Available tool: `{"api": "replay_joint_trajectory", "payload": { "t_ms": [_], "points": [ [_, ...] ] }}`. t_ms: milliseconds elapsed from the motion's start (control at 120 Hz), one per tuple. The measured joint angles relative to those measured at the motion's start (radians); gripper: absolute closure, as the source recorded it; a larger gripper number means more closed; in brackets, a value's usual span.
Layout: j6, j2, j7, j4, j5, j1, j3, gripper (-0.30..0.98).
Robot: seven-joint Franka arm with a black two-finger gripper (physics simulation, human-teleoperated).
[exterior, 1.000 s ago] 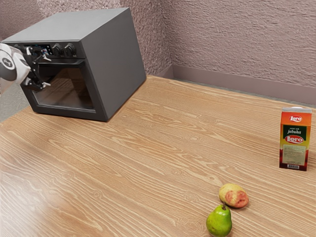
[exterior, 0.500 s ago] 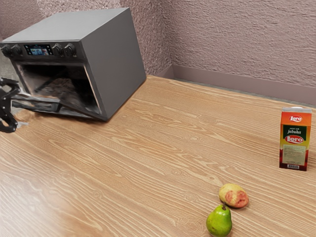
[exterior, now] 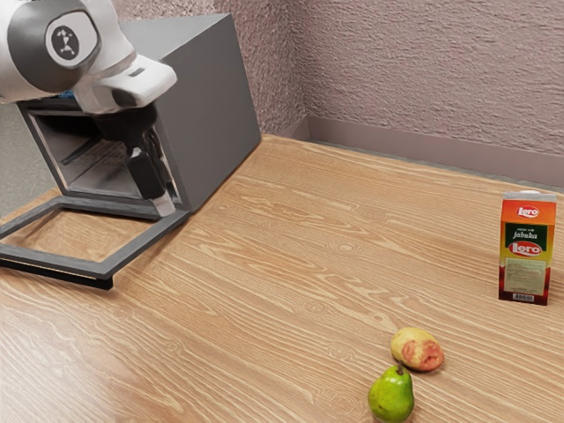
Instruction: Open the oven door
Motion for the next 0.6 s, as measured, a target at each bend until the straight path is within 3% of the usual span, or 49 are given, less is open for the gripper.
{"api": "replay_joint_trajectory", "payload": {
  "t_ms": [58,125,158,233,267,292,383,500,600],
  "points": [
    [-0.028,0.003,-0.115,-0.019,0.002,-0.045,0.024,0.0],
    [-0.032,0.023,-0.234,-0.082,0.018,-0.274,0.23,0.0],
    [-0.029,0.073,-0.291,-0.095,0.049,-0.475,0.394,0.0],
    [-0.02,0.189,-0.411,-0.078,0.114,-1.078,0.956,0.0],
    [-0.016,0.229,-0.46,-0.057,0.134,-1.268,1.154,0.0],
    [-0.014,0.248,-0.494,-0.046,0.147,-1.352,1.25,0.0],
    [-0.007,0.273,-0.607,-0.03,0.177,-1.435,1.385,0.0],
    [0.015,0.293,-0.675,-0.008,0.208,-1.433,1.411,0.0],
    [0.03,0.3,-0.713,0.001,0.217,-1.488,1.414,0.0]
  ]
}}
